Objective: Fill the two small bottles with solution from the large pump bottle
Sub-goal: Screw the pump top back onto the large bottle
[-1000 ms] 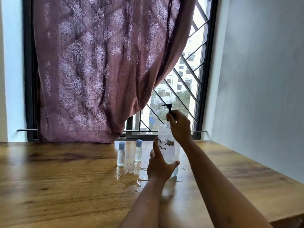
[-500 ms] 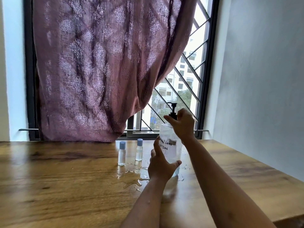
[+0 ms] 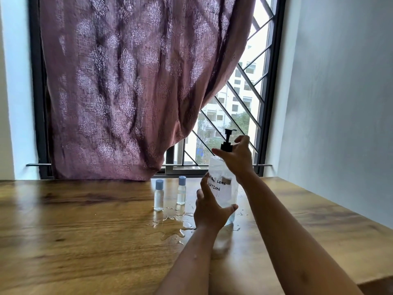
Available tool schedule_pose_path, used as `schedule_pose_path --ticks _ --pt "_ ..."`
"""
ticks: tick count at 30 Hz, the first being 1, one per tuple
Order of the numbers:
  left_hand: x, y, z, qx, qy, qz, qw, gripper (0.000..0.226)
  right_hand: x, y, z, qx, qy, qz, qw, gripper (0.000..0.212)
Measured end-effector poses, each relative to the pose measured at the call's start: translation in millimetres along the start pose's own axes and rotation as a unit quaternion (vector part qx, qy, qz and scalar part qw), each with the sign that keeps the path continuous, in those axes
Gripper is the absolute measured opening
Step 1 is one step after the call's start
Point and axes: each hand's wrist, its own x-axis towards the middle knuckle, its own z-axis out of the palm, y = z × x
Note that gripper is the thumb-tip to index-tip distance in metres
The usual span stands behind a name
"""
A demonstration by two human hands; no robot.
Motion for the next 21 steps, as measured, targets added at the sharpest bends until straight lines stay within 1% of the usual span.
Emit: schedule_pose_path --ticks 5,6,9,11,16,21 --pt "0.3 0.0 -0.9 -0.006 0.005 0.002 1.0 0.109 0.4 1.5 0.8 -0.023 -0.024 -0.01 0.999 0.073" --pt "0.2 0.0 -1.0 -0.004 0.005 0.003 1.0 0.109 -0.1 1.4 -0.7 -0.028 -0.04 -0.011 0.999 0.068" --pt "-0.2 -0.2 -0.2 -0.002 0.005 0.002 1.0 0.109 -2.2 -2.6 -5.3 -0.027 -0.085 -0.018 0.996 0.035" --pt "0.2 0.2 -0.3 -0.003 0.003 0.001 1.0 0.108 -2.5 -5.2 -6.4 -0.02 -0.087 -0.009 0.996 0.031" --pt "0.2 0.2 -0.4 -0.004 0.002 0.004 1.0 0.11 1.0 -5.1 -6.6 -0.026 -0.069 0.012 0.997 0.039" --pt "0.7 -0.7 0.0 -0.009 0.002 0.002 1.0 0.11 2.0 1.9 -2.3 -0.041 -0.018 0.015 0.999 0.057"
